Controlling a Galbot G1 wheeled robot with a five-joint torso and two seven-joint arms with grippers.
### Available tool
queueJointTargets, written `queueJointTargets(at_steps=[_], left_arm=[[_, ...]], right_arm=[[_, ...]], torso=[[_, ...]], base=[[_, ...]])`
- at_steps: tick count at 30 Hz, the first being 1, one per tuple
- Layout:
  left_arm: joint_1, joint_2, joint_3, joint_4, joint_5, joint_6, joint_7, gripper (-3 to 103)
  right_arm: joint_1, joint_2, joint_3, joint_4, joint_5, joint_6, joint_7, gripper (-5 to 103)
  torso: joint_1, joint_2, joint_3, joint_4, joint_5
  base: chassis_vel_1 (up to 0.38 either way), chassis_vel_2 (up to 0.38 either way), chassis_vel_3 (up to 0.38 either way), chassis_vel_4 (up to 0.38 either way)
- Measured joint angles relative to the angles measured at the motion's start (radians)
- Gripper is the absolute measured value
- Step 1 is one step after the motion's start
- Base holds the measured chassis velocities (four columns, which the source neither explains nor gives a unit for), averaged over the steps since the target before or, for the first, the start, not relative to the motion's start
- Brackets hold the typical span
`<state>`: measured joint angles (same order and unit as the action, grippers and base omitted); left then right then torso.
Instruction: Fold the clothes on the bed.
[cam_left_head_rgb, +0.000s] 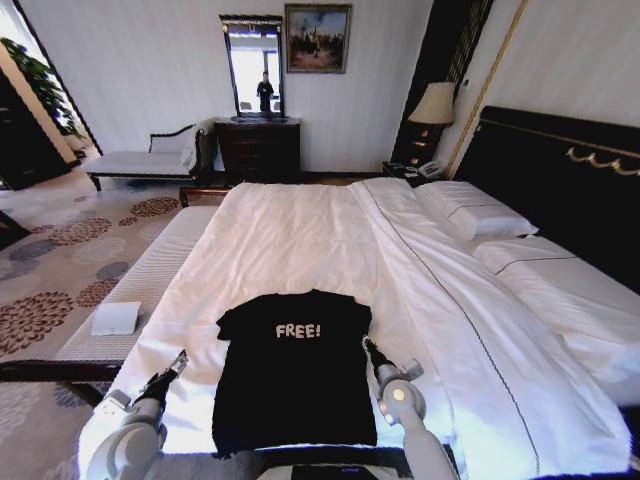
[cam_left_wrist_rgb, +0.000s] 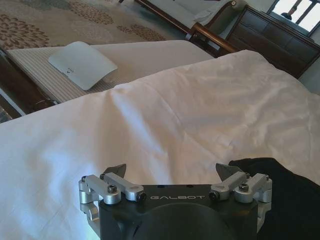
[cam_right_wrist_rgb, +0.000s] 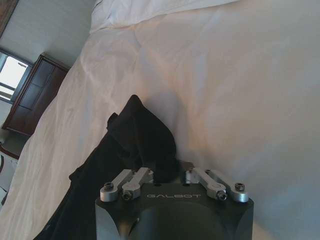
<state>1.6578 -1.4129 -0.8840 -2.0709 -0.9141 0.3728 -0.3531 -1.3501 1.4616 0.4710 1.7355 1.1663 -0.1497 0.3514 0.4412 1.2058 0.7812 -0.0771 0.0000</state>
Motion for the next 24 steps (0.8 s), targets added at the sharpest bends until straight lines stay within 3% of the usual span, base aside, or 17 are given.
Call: queueJointTargets(at_steps=[3, 7, 17, 24], left_arm=[[-0.001, 0.002, 0.0, 0.0, 0.0, 0.0, -0.001, 100], [-0.002, 0.007, 0.001, -0.001, 0.001, 0.001, -0.002, 100], [-0.002, 0.024, -0.004, 0.012, -0.006, -0.002, -0.002, 100], [-0.01, 0.033, -0.009, 0.033, -0.017, -0.007, -0.001, 100]], right_arm=[[0.0, 0.002, 0.0, 0.0, 0.0, 0.002, -0.003, 18], [0.002, 0.006, -0.001, -0.003, -0.008, 0.009, -0.007, 1], [0.01, 0.011, -0.003, -0.006, -0.037, 0.031, -0.014, 0], [0.002, -0.004, -0.012, 0.034, -0.136, 0.073, -0.106, 0]], torso=[[0.0, 0.0, 0.0, 0.0, 0.0], [0.0, 0.0, 0.0, 0.0, 0.0], [0.0, 0.0, 0.0, 0.0, 0.0], [0.0, 0.0, 0.0, 0.0, -0.0002]], base=[[0.0, 0.0, 0.0, 0.0], [0.0, 0.0, 0.0, 0.0], [0.0, 0.0, 0.0, 0.0], [0.0, 0.0, 0.0, 0.0]])
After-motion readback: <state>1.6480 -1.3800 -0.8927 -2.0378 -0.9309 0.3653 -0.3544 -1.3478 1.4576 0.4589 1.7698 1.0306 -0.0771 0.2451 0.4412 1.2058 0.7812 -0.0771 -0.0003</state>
